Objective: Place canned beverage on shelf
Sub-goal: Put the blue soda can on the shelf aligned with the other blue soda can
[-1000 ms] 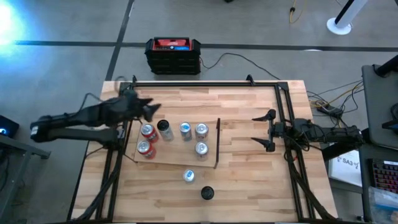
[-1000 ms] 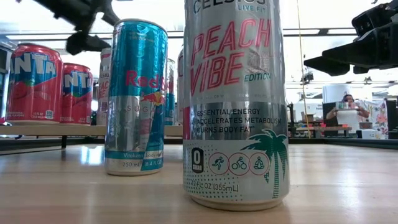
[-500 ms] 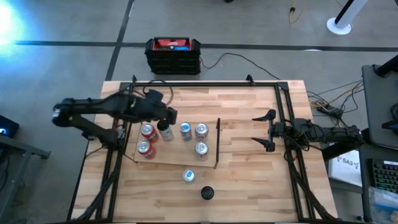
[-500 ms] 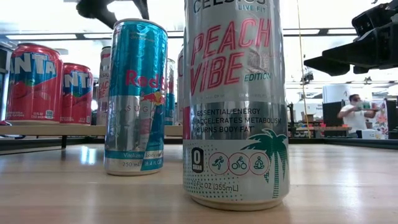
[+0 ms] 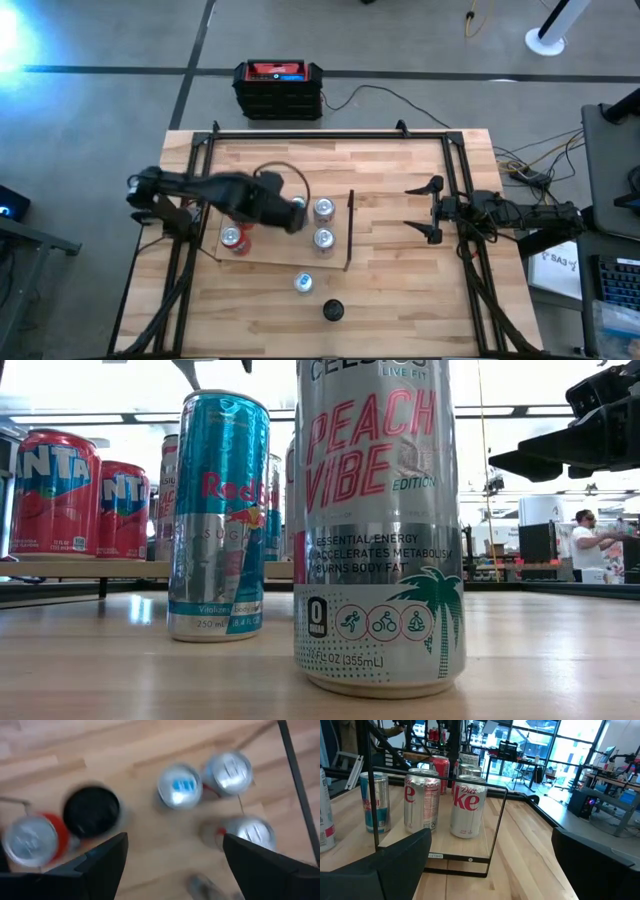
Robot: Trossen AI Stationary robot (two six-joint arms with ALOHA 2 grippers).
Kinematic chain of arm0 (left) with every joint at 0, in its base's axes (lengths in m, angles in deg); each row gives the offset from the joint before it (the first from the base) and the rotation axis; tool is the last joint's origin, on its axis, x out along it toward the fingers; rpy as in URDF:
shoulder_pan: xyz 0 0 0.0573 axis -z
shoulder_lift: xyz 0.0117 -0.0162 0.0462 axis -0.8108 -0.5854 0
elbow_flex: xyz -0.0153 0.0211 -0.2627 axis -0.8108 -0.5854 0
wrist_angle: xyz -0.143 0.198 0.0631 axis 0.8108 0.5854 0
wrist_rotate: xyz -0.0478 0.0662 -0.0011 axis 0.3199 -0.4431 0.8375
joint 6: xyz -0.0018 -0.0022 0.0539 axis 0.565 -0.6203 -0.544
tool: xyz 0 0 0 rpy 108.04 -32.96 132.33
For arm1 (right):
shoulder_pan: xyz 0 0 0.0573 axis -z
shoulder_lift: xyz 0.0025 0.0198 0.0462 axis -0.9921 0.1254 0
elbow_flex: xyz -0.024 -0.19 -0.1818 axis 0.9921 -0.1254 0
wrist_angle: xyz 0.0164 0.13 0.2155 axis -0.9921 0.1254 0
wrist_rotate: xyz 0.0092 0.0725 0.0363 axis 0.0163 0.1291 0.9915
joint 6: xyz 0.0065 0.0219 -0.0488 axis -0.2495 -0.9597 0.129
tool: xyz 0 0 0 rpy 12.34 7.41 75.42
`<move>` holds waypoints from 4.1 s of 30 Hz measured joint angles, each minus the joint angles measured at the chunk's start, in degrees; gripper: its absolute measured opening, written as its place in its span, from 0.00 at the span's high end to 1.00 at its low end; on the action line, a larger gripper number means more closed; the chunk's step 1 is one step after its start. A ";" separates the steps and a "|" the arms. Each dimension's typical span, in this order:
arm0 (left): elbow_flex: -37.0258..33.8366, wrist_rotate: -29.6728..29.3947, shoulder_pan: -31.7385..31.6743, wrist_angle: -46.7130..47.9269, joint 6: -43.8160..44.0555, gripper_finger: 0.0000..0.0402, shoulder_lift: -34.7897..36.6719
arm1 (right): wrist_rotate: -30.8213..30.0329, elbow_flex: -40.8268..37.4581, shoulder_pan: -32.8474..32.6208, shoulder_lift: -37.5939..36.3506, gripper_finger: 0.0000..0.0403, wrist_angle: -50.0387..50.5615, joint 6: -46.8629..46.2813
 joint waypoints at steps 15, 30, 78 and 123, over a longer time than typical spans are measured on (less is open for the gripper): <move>8.15 2.62 16.04 0.04 29.83 0.23 -12.48 | -0.01 0.00 0.00 -0.02 0.01 0.02 -0.03; 19.79 11.14 16.59 0.05 33.91 0.19 -25.92 | -0.01 0.00 -0.01 -0.02 0.01 0.04 -0.07; 5.20 8.34 15.44 -11.98 41.74 0.41 -26.02 | 0.00 0.02 -0.01 -0.05 0.01 0.04 -0.06; 5.25 9.06 17.13 -17.26 -12.19 0.42 -25.80 | -0.01 0.02 0.00 -0.05 0.01 0.04 -0.02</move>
